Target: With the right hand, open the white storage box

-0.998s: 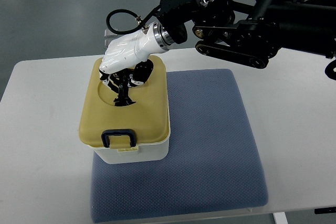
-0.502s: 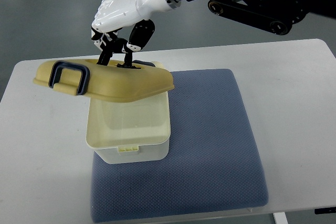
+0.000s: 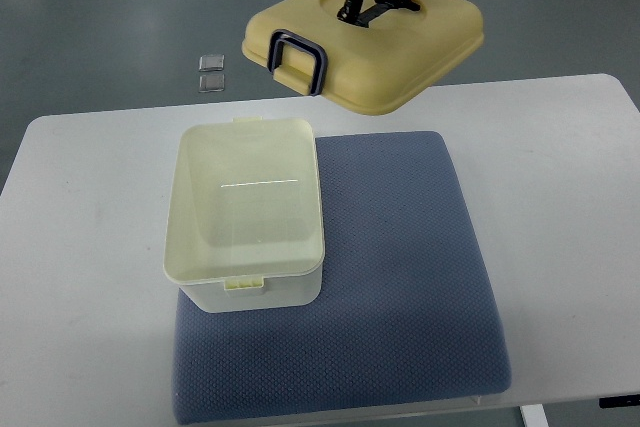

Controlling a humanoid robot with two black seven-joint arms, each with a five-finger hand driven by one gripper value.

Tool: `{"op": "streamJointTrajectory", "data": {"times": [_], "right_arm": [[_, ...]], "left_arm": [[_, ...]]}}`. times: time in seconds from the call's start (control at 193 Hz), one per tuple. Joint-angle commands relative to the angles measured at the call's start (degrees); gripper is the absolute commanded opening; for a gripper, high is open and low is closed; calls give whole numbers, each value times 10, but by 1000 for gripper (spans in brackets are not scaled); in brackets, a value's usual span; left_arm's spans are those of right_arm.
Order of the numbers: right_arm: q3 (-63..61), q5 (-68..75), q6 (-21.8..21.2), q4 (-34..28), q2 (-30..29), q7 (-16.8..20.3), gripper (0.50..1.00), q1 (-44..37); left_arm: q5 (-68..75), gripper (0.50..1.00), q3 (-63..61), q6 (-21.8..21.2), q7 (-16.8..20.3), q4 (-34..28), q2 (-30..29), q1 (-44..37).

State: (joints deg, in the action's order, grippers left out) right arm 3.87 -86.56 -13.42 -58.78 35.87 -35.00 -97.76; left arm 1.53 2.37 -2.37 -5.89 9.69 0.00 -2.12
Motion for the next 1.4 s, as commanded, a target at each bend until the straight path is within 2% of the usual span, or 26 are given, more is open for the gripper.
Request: {"op": "streamJointTrajectory", "data": {"times": [0.0, 0.238, 0.522, 1.029, 1.06, 1.076, 1.081, 1.086, 1.091, 1.096, 1.107, 1.112, 1.117, 1.122, 1.127, 1.133, 1.153, 1.215, 1.272, 1.396], "right_arm": [[2, -8, 17, 1, 28, 0, 500, 44], [18, -22, 100, 23, 45, 0, 500, 174], [56, -22, 178, 43, 30, 0, 500, 237], [54, -23, 184, 42, -30, 0, 500, 287], [52, -22, 184, 42, -33, 0, 560, 288], [52, -20, 183, 42, -34, 0, 613, 289], [52, -20, 183, 42, -34, 0, 613, 289], [51, -19, 184, 42, -34, 0, 643, 289], [51, -19, 184, 42, -34, 0, 643, 289], [51, -19, 184, 42, -35, 0, 676, 289], [51, -19, 184, 42, -35, 0, 676, 289], [51, -18, 184, 42, -36, 0, 711, 290], [51, -18, 184, 42, -36, 0, 711, 290], [50, -17, 184, 42, -37, 0, 743, 291], [50, -17, 184, 42, -37, 0, 744, 291], [50, -16, 184, 42, -38, 0, 768, 292], [48, -13, 184, 41, -41, 0, 807, 293], [46, -12, 184, 40, -43, 0, 838, 295], [33, -11, 184, 38, -45, 0, 897, 296], [6, -4, 183, 35, -47, 0, 905, 304]], "left_arm": [[1, 1000, 0, 0, 0, 1, 0, 0], [1, 1000, 0, 0, 0, 0, 0, 0], [1, 1000, 0, 0, 0, 0, 0, 0], [1, 1000, 0, 0, 0, 0, 0, 0], [1, 1000, 0, 0, 0, 0, 0, 0], [0, 1000, 0, 0, 0, 0, 0, -1], [0, 1000, 0, 0, 0, 0, 0, -1], [1, 1000, 0, 0, 0, 1, 0, 0], [1, 1000, 0, 0, 0, 1, 0, 0], [0, 1000, 0, 0, 0, 0, 0, 0], [0, 1000, 0, 0, 0, 0, 0, 0], [1, 1000, 0, 0, 0, 1, 0, 0], [1, 1000, 0, 0, 0, 1, 0, 0], [1, 1000, 0, 0, 0, 1, 0, 0], [1, 1000, 0, 0, 0, 1, 0, 0], [0, 1000, 0, 0, 0, 1, 0, 0], [0, 1000, 0, 0, 0, 1, 0, 0], [0, 1000, 0, 0, 0, 0, 0, 0], [1, 1000, 0, 0, 0, 1, 0, 0], [1, 1000, 0, 0, 0, 0, 0, 0]]}}
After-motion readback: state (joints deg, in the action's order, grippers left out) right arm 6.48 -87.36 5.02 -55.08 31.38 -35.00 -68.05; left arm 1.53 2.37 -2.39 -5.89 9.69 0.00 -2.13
